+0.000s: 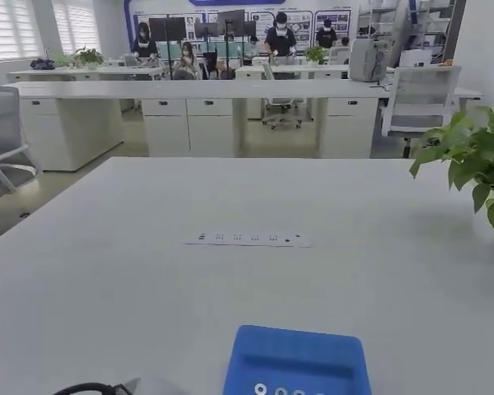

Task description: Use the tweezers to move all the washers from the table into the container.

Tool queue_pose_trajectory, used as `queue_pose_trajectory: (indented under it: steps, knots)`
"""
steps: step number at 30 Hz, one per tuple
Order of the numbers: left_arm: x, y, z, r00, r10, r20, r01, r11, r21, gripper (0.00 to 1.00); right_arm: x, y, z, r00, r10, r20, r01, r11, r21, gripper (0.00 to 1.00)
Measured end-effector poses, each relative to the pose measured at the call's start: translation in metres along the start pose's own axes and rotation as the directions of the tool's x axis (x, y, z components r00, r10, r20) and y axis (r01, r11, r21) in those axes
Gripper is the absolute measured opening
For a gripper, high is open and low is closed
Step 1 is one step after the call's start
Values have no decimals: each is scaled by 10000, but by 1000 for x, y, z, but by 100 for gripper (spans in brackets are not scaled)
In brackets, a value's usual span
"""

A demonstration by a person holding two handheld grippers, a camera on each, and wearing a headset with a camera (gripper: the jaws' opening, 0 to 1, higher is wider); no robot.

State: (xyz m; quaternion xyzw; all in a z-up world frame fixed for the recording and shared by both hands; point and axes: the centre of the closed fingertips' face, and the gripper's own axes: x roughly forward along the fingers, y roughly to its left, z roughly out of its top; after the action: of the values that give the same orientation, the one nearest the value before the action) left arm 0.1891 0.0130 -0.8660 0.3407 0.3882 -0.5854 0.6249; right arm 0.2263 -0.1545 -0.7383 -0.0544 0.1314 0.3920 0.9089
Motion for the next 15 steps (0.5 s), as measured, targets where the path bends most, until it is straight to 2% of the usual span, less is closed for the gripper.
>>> queue_pose_trajectory:
  steps: [6, 12, 15]
  knots:
    - [5, 0, -3, 9985, -29, -542, 38, 9998, 178, 0, -1, -6, -1, 9994, -299, 180, 292, 9988, 398, 76]
    - [6, 0, -5, 9966, -40, -824, 51, 9999, 134, 0, 2, -11, -13, 9972, -480, -567, 481, 9988, 12, 73]
    - [6, 1, -7, 9956, 11, -936, -2, 10000, 96, 0, 0, -14, -13, 9973, -562, -469, 565, 9984, 60, 72]
